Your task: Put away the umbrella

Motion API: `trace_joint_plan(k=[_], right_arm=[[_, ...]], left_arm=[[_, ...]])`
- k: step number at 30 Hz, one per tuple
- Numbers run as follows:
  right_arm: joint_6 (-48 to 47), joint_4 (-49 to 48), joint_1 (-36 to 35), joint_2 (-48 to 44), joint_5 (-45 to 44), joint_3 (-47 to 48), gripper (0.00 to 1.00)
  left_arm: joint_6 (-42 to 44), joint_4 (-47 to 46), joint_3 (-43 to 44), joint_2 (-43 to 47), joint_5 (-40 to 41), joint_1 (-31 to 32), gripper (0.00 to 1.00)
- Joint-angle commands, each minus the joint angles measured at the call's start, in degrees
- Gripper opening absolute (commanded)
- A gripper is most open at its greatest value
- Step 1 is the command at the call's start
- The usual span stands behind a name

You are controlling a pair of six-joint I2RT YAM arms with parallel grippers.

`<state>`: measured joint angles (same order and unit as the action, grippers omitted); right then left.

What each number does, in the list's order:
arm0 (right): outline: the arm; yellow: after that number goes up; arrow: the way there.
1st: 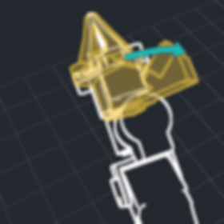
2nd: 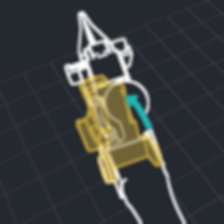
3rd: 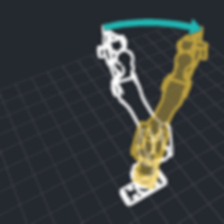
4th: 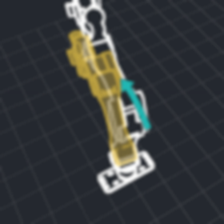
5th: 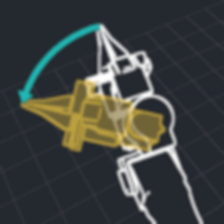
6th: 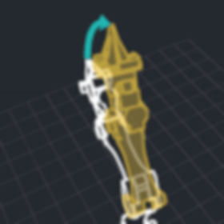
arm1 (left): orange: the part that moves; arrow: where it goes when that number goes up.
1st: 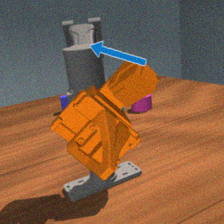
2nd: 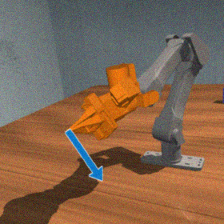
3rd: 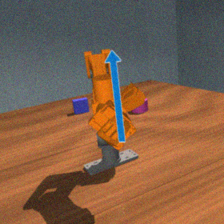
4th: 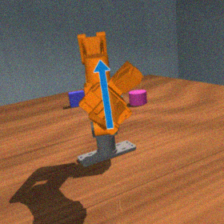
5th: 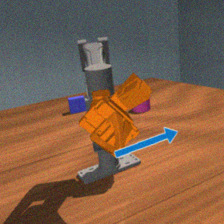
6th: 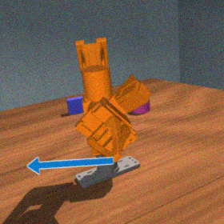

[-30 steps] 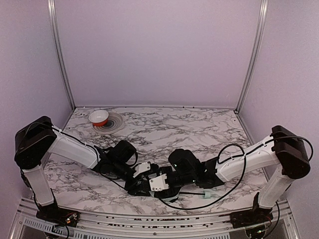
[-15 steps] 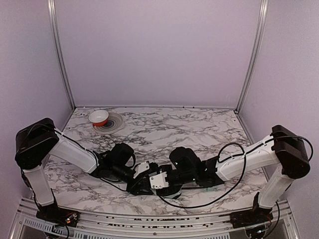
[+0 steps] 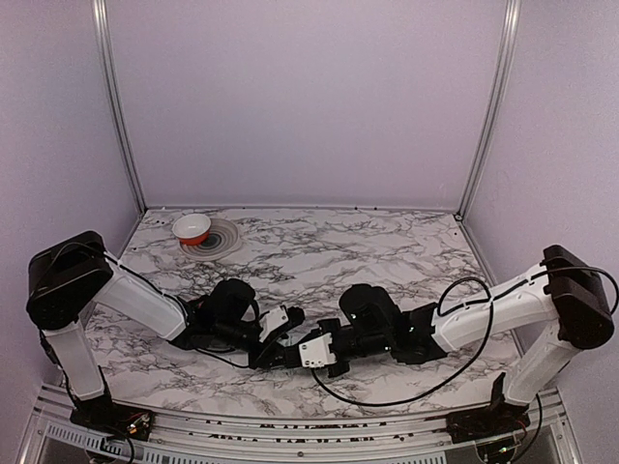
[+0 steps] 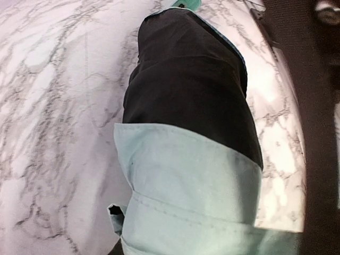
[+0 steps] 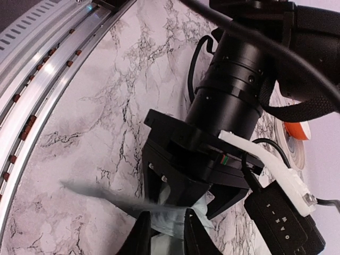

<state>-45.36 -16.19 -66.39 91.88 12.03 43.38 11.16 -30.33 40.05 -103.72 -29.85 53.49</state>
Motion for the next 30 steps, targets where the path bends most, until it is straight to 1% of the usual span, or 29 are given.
trace_joint_plan(k=[1,6,9,11,13,17,20,23,25,30], right_arm=[[1.6,1.7,-1.5,-3.6,2.1,-0.6,0.22],[2.2,4.2,-2.0,-6.1,0.9,-2.2,0.26],[6.7,4.9,-1.5,-8.5,-2.3,-3.3,0.27],[13.2,3.9,0.7,-10.7,-1.8,-4.3,0.27],[21.1,2.6,4.2,-12.9,0.8,-4.8,0.27],[40.5,1.3,10.0,-14.5,2.6,-3.1,0.35],[51.6,2.2,12.4,-12.5,5.7,-1.6,0.42],[58.2,5.8,13.7,-8.0,10.8,2.1,0.51],[61.7,7.0,14.9,-5.4,13.9,3.4,0.54],[68.2,0.8,15.9,0.9,25.1,3.1,0.62]], left_arm=[[4.5,-3.7,-1.5,3.4,13.3,-0.5,0.00],[8.3,-3.1,-1.6,4.3,18.2,-0.4,0.00],[9.1,-2.9,-1.7,4.9,21.0,-0.1,0.00],[9.2,-2.8,-1.7,5.5,23.4,0.1,0.00],[9.1,-2.9,-1.5,5.8,26.5,0.4,0.00],[8.9,-2.9,-0.8,6.2,31.7,0.6,0.00],[8.5,-2.9,0.0,5.9,33.4,0.5,0.00],[7.7,-2.8,0.9,5.2,34.7,0.6,0.00],[7.0,-2.8,1.3,5.1,35.7,0.6,0.00],[6.6,-2.9,1.7,5.0,36.5,0.5,0.00]])
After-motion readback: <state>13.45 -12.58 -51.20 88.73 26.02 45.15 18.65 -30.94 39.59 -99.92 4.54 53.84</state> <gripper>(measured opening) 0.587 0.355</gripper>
